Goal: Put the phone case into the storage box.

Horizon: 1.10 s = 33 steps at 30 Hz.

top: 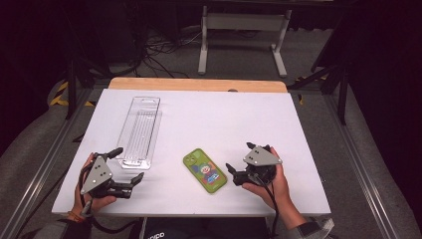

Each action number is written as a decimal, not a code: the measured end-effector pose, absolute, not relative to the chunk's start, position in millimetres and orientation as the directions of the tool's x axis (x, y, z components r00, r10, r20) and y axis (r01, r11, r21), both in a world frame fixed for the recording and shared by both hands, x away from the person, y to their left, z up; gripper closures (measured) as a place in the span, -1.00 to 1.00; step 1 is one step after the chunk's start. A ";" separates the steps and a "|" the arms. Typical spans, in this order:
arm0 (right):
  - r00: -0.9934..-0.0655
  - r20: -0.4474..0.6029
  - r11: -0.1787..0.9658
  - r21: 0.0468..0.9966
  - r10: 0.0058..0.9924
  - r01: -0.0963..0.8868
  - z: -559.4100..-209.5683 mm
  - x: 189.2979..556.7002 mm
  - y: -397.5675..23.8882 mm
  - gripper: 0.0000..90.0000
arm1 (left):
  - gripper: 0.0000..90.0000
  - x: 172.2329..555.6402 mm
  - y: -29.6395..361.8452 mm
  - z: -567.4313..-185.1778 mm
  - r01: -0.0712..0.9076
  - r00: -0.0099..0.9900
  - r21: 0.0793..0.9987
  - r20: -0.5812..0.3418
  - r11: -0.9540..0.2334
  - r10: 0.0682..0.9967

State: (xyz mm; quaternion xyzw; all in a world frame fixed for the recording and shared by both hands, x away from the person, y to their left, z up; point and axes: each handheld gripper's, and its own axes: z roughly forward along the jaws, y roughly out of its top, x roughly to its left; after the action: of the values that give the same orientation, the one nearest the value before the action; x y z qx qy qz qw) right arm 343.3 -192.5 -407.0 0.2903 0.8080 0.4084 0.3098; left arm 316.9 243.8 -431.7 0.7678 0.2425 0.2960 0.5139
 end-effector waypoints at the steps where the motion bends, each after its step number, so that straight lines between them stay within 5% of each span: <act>1: -0.639 -0.263 0.498 0.840 0.722 0.216 -407.0 343.3 -192.5 -0.81 | -0.95 316.9 243.8 -431.7 0.068 0.707 0.933 0.205 -0.354 0.677; 18: -0.724 -0.063 0.579 0.650 0.687 0.493 -396.9 392.2 -102.7 -0.75 | -0.94 317.2 244.6 -434.5 0.095 0.724 0.930 0.180 -0.355 0.666; 33: -0.745 -0.044 0.672 0.468 0.666 0.573 -420.2 422.1 -50.4 -0.79 | -0.93 318.1 243.9 -435.2 0.096 0.734 0.921 0.191 -0.378 0.652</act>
State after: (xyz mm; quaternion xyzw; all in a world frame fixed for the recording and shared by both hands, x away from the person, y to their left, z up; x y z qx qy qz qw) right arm 422.1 -50.4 -420.2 0.3411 0.9083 0.2179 0.1061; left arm 318.1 243.9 -435.2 0.7828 0.2389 0.2757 0.5040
